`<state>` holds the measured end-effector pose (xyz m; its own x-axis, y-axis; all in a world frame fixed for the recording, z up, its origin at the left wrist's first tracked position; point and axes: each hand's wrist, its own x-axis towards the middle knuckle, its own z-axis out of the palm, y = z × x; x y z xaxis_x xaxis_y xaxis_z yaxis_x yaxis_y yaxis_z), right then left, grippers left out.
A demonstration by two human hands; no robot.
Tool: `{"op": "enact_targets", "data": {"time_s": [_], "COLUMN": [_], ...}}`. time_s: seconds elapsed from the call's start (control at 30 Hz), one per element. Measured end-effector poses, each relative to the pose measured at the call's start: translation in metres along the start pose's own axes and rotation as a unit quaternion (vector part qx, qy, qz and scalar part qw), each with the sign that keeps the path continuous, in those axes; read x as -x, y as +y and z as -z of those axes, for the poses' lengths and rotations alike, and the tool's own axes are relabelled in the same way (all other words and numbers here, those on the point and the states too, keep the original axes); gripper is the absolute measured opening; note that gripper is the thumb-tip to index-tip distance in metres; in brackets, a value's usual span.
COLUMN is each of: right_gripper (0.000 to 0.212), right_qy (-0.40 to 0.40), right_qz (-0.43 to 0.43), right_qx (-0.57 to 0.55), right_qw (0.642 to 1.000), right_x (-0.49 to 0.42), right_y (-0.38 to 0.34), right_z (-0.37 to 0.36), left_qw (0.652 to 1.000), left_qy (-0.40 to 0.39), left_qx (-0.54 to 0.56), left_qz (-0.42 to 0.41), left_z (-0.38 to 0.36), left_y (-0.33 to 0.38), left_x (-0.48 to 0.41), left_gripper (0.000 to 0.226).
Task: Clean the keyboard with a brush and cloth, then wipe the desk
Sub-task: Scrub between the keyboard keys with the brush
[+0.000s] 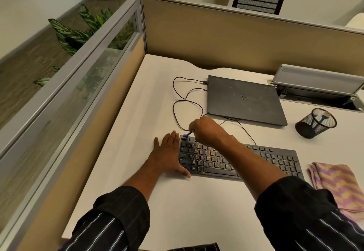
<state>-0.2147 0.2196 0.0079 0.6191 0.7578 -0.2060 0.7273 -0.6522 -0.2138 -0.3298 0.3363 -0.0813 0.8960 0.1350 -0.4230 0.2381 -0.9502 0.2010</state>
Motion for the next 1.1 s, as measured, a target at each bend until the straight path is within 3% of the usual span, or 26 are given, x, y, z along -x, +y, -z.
{"op": "enact_targets", "data": {"time_s": [0.13,0.33,0.47,0.57,0.73,0.97,1.1], "right_gripper": [0.017,0.021,0.011,0.023,0.018,0.014,0.017], "right_qy": [-0.009,0.008,-0.001,0.005,-0.014,-0.002,-0.017], "right_qz": [-0.055,-0.068,-0.118,-0.152,-0.136,-0.211,-0.216], "right_qx": [0.002,-0.097,-0.062,-0.058,-0.143,-0.082,-0.159], "right_qw": [0.998,0.993,0.991,0.987,0.98,0.974,0.963], "right_x": [0.007,0.004,0.011,0.011,0.007,0.023,0.019], "right_y": [0.009,0.004,0.008,0.015,0.014,0.034,0.037], "right_z": [0.002,0.001,-0.002,0.006,0.01,0.012,0.013], "left_qw": [1.0,1.0,0.999,0.999,0.998,0.995,0.992], "left_qy": [-0.006,-0.014,-0.014,-0.015,-0.021,-0.029,-0.028], "left_qx": [-0.002,-0.004,-0.015,-0.02,-0.051,-0.077,-0.098], "left_qz": [-0.007,-0.025,-0.027,-0.03,-0.044,-0.064,-0.079], "left_z": [0.004,0.006,0.007,0.006,0.01,0.012,0.012], "left_y": [0.0,0.0,0.001,0.0,0.007,0.016,0.027], "left_x": [-0.001,-0.003,-0.004,-0.005,-0.008,-0.013,-0.017], "left_gripper": [0.156,0.157,0.157,0.157,0.156,0.155,0.152]}}
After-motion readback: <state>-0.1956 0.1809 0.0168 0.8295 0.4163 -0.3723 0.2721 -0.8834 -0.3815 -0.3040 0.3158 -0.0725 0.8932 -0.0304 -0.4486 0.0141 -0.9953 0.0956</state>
